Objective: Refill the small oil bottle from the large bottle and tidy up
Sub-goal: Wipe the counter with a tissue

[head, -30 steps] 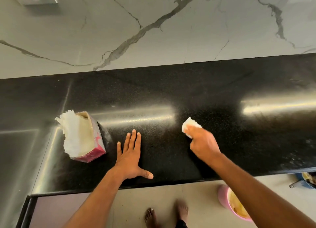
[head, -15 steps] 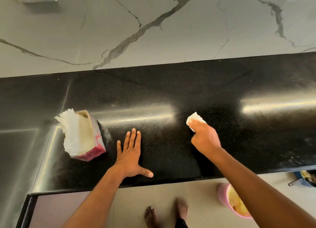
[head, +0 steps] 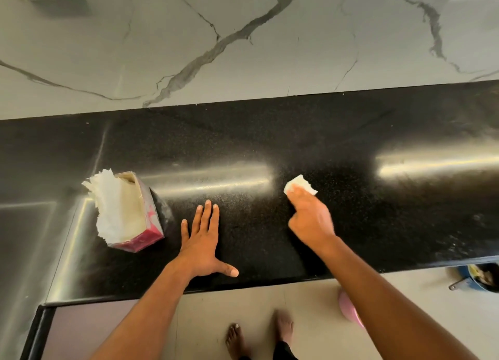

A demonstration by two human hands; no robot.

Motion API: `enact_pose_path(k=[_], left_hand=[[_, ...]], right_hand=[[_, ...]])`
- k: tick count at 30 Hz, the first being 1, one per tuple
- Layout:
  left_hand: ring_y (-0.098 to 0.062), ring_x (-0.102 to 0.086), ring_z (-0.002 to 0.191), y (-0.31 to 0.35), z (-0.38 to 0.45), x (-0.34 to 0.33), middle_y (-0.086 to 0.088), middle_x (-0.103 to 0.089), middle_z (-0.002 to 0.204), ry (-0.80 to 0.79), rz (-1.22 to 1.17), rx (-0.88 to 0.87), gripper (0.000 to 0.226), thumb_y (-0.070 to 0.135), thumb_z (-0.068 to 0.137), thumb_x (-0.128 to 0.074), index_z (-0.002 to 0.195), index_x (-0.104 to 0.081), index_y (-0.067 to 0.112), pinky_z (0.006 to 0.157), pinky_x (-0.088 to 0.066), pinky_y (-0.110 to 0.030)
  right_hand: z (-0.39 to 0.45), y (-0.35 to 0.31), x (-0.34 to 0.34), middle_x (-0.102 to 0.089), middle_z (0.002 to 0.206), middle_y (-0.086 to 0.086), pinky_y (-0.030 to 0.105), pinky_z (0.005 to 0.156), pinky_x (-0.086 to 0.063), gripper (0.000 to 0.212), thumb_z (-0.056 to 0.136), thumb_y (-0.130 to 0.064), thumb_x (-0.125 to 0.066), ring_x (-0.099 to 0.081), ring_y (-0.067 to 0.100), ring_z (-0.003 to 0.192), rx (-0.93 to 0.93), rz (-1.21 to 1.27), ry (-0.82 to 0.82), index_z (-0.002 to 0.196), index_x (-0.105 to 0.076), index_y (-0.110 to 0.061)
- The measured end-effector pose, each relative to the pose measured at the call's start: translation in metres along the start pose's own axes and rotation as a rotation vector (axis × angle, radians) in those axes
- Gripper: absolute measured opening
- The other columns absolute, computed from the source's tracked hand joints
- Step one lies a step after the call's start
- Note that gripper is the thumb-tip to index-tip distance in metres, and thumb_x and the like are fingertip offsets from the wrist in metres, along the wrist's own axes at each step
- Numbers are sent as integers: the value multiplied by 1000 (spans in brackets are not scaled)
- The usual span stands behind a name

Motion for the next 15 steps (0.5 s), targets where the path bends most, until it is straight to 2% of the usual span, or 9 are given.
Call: enact_pose_path(k=[2,4,6,8,9,12,13,15], left_hand=[[-26,46,149,0,-1,1,0,52,160,4,-5,5,172,77,57,-87,157,40,19,124,21,-58],[-25,46,150,-1,-1,1,1,52,161,17,-10,7,172,77,56,-88,158,39,19,125,21,-58],[-25,46,149,-1,-1,-1,1,52,160,11,-16,4,172,77,57,-88,157,39,20,125,21,-58],[-26,46,149,-1,0,-1,1,52,160,8,-7,2,171,76,57,-88,157,40,20,125,21,-59],[-26,46,149,-1,0,-1,1,53,160,3,-6,3,171,76,58,-88,156,41,20,125,21,-59],[-26,47,149,0,1,-1,1,53,160,4,-5,3,172,76,57,-88,157,40,20,125,21,-59],[-26,47,149,0,0,-1,1,52,160,2,-5,3,172,77,57,-88,157,40,20,125,21,-59],[-25,46,149,0,0,-1,1,52,160,5,1,8,171,77,57,-87,157,39,19,126,20,-59]], right_hand=[[-6,-26,-23,-46,162,-4,39,123,-38,79,81,-2,-50,-45,22,149,164,-20,-108,155,-45,-28],[-30,-23,-34,-45,163,-2,36,126,-33,71,88,-8,-44,-39,17,153,361,-86,-182,157,-47,-22],[-49,0,-23,-58,153,1,41,120,-43,62,89,-13,-38,-51,17,145,439,-104,-99,147,-61,-18],[-43,25,-5,-66,144,2,41,117,-46,58,87,-8,-43,-62,21,135,336,-76,6,138,-68,-19],[-31,31,2,-64,146,2,39,117,-44,59,87,-4,-47,-61,24,135,242,-85,23,140,-66,-20],[-2,-1,-1,-48,160,2,42,118,-43,66,89,-8,-48,-49,29,144,64,-127,-53,155,-45,-20],[-1,-19,-7,-45,161,4,43,119,-38,67,89,-9,-47,-46,30,145,84,-124,-94,156,-41,-18],[-15,-47,-23,-40,164,8,44,128,-22,70,89,-12,-43,-36,30,152,254,-188,-138,159,-35,-14]])
Point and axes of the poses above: each hand's wrist, its own z-axis towards the middle knuckle, its own x-axis out of the back of the hand, y = z × x, the point moved 5 cm from there along z, towards the middle knuckle
